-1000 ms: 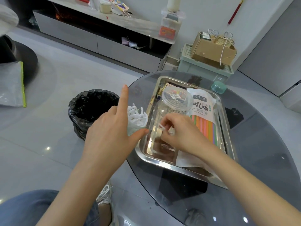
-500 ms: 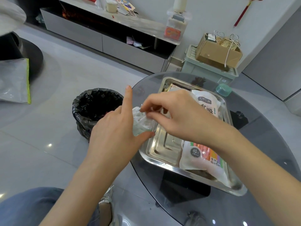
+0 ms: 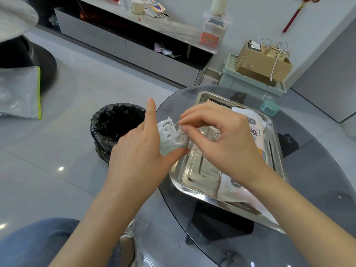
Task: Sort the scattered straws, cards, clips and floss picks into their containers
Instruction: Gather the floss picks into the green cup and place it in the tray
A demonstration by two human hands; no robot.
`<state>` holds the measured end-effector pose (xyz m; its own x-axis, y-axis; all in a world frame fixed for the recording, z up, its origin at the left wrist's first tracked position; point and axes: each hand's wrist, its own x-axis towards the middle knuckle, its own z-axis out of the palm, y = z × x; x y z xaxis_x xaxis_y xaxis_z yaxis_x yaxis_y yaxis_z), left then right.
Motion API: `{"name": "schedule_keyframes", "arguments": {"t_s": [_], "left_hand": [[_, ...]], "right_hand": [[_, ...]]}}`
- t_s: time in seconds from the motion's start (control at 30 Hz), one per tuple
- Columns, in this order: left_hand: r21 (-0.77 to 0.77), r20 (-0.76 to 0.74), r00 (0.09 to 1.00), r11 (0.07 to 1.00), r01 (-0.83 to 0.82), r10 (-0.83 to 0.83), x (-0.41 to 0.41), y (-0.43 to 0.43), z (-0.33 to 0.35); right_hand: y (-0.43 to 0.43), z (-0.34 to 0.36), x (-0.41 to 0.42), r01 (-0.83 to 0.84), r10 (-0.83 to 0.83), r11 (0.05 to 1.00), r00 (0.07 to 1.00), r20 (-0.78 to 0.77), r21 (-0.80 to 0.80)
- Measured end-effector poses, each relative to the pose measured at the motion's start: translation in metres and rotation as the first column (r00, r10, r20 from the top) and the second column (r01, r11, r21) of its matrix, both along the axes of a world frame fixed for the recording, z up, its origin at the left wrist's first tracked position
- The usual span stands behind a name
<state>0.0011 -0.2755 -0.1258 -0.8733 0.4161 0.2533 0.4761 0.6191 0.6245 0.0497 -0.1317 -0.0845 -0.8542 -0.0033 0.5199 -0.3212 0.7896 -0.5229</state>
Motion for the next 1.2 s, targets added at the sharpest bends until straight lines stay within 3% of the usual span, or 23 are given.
{"name": "schedule_keyframes", "arguments": {"t_s": [0.1,0.23,0.3,0.37,0.4,0.43,0.53,0.7,0.77,0.93,1.2], "left_hand": [[-0.001,-0.014,1.0,1.0,0.0,0.0,0.0,0.0,0.001],[-0.024,-0.042,0.999,1.0,-0.013,0.012,0.0,0.002,-0.002],[-0.041,-0.054,0.998,0.999,-0.016,0.014,0.001,0.003,-0.002],[-0.037,-0.058,0.998,0.999,-0.008,0.006,0.001,0.005,-0.003],[-0.03,-0.058,0.998,1.0,-0.004,0.002,0.001,0.006,-0.003],[-0.024,-0.063,0.998,1.0,-0.001,-0.001,0.002,0.007,-0.003],[-0.027,-0.081,0.997,1.0,-0.002,-0.001,0.002,0.009,-0.004],[-0.037,-0.073,0.997,0.999,0.001,-0.004,0.002,0.01,-0.005],[-0.037,-0.079,0.997,0.999,0.0,-0.003,0.002,0.011,-0.005],[-0.037,-0.079,0.997,0.999,0.011,-0.014,0.002,0.011,-0.006],[-0.045,-0.082,0.996,0.999,0.015,-0.019,0.002,0.011,-0.007]], "right_hand": [[0.003,-0.002,0.006,0.009,-0.016,0.993,0.998,0.062,0.118],[0.026,-0.002,0.007,0.23,-0.23,0.973,0.973,-0.031,0.02],[0.051,-0.005,0.004,0.335,-0.393,0.894,0.906,0.16,0.298],[0.065,-0.018,0.005,0.236,-0.537,0.789,0.713,0.45,0.567],[0.066,-0.026,0.007,0.183,-0.578,0.753,0.643,0.502,0.632],[0.064,-0.033,0.011,0.154,-0.606,0.716,0.62,0.498,0.681],[0.05,-0.044,0.016,0.125,-0.6,0.622,0.711,0.368,0.773],[0.032,-0.05,0.024,0.014,-0.449,0.773,0.718,0.531,0.634],[0.033,-0.049,0.029,0.048,-0.402,0.839,0.726,0.558,0.542],[0.042,-0.054,0.033,0.139,-0.478,0.813,0.713,0.513,0.565],[0.026,-0.066,0.02,0.111,-0.337,0.901,0.788,0.516,0.419]]}}
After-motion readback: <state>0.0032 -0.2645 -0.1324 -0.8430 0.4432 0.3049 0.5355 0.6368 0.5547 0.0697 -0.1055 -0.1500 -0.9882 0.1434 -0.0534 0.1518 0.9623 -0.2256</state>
